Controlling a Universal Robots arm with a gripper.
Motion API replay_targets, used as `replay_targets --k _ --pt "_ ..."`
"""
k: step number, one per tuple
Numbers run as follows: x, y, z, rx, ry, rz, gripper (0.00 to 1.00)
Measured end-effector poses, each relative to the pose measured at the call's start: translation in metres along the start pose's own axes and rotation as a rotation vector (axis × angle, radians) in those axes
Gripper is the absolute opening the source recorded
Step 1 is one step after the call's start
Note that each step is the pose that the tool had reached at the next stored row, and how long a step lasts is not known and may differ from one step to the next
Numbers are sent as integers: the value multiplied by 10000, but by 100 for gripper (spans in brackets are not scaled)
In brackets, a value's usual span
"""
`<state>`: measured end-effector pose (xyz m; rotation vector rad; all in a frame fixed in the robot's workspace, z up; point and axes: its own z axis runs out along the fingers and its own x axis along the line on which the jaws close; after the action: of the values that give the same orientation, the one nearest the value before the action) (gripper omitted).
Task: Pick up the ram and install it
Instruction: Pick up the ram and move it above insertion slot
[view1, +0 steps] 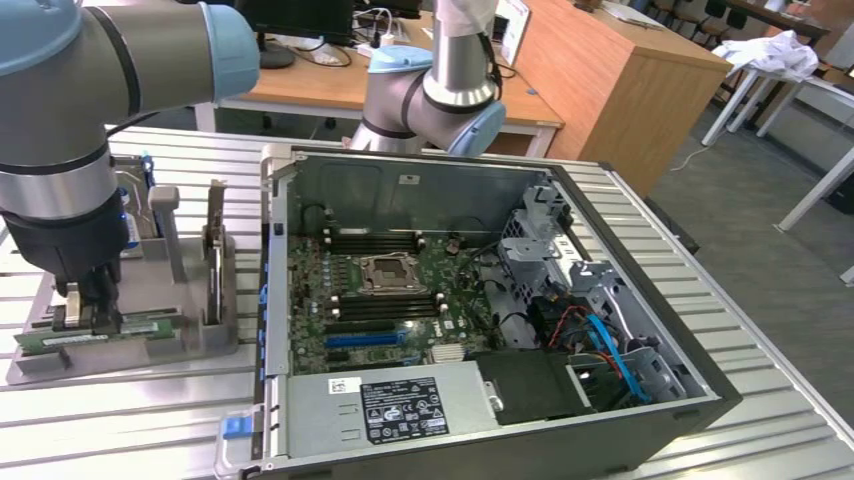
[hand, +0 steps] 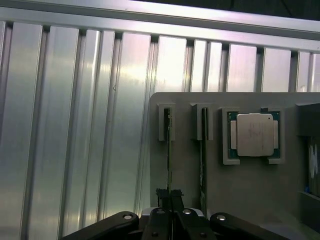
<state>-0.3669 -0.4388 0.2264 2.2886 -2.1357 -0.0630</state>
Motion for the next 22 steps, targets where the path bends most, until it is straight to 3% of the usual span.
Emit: replay_targets --k 22 --pt "-2 2 -80 0 0 0 12"
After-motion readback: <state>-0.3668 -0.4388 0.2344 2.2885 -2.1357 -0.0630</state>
